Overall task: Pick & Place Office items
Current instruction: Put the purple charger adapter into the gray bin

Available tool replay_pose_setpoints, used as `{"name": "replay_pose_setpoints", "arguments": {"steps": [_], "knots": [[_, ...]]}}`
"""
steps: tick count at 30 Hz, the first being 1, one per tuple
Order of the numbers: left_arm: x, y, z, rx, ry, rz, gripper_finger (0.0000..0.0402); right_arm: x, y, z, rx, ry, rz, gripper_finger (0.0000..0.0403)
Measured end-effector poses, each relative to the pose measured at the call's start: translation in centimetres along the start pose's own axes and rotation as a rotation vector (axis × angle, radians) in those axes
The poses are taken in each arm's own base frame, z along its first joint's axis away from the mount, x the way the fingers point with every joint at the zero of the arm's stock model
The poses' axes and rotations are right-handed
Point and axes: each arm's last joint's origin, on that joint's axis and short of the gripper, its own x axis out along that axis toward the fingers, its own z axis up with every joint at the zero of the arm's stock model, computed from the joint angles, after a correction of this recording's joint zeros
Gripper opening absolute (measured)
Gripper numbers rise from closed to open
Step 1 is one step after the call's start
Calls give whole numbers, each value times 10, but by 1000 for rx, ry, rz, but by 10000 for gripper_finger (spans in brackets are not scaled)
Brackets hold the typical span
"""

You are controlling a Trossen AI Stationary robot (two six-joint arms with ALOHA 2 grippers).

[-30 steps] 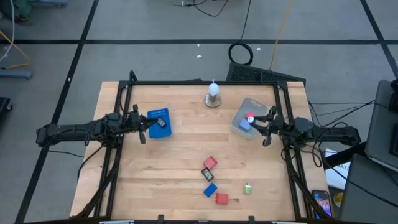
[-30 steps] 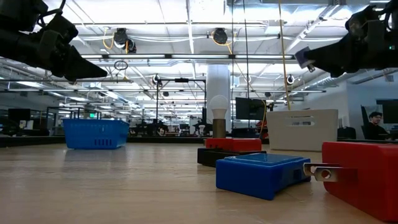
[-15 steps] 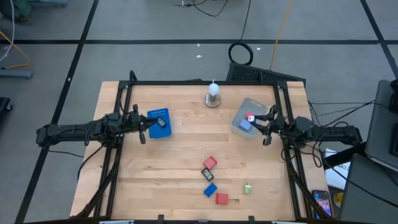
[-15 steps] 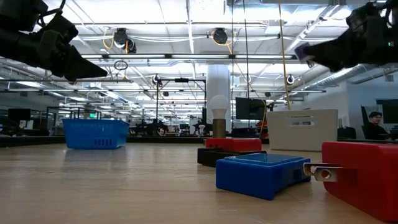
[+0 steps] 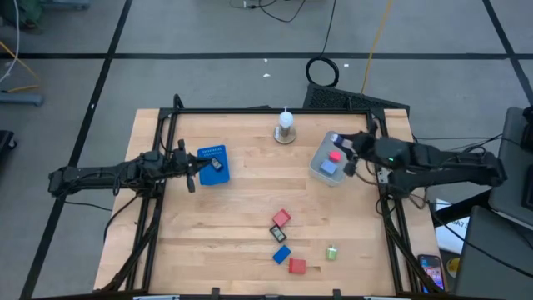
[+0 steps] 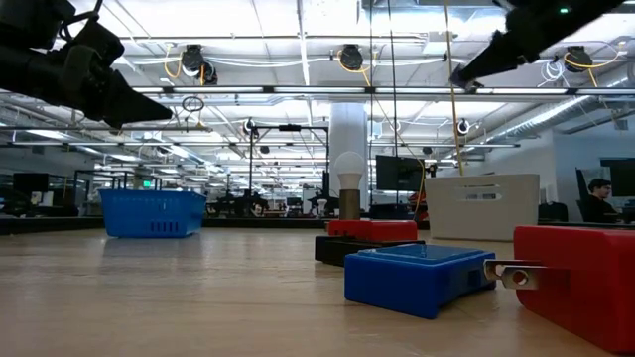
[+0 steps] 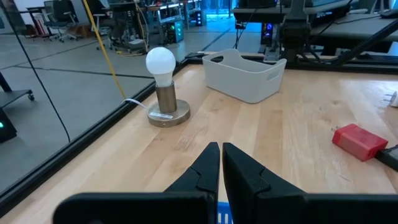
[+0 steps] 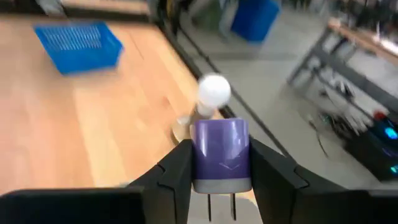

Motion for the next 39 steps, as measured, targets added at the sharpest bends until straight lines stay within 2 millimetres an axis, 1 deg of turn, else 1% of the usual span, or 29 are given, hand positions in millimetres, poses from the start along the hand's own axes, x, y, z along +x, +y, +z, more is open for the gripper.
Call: {"name": "replay_pose_setpoints", "arguments": {"steps": [4, 6, 8, 12, 16, 19, 24, 29, 35, 39], "knots": [[0, 0, 0, 0, 1, -1, 24, 20, -5, 11, -28, 152, -18, 118], [0, 0, 0, 1, 2, -1, 24, 30, -10, 12, -13, 220, 4, 118], [0, 0, 0, 1, 2, -1, 24, 39, -17, 8, 20, 286, 6, 118], [0, 0, 0, 3, 2, -1, 24, 56, -32, -6, 74, 431, 9, 118], [0, 0, 0, 5, 2, 0, 24, 70, -39, -18, 98, 548, 30, 118], [0, 0, 0, 12, 2, 0, 24, 79, -41, -25, 104, 615, 39, 118], [0, 0, 0, 13, 2, 0, 24, 94, -35, -42, 86, 697, 55, 118], [0, 0, 0, 13, 2, 0, 24, 106, -34, -60, 95, 736, 46, 118], [0, 0, 0, 13, 2, -1, 24, 118, -40, -83, 127, 739, 5, 118], [0, 0, 0, 19, 2, -1, 24, 123, -42, -99, 162, 748, 32, 118]]}}
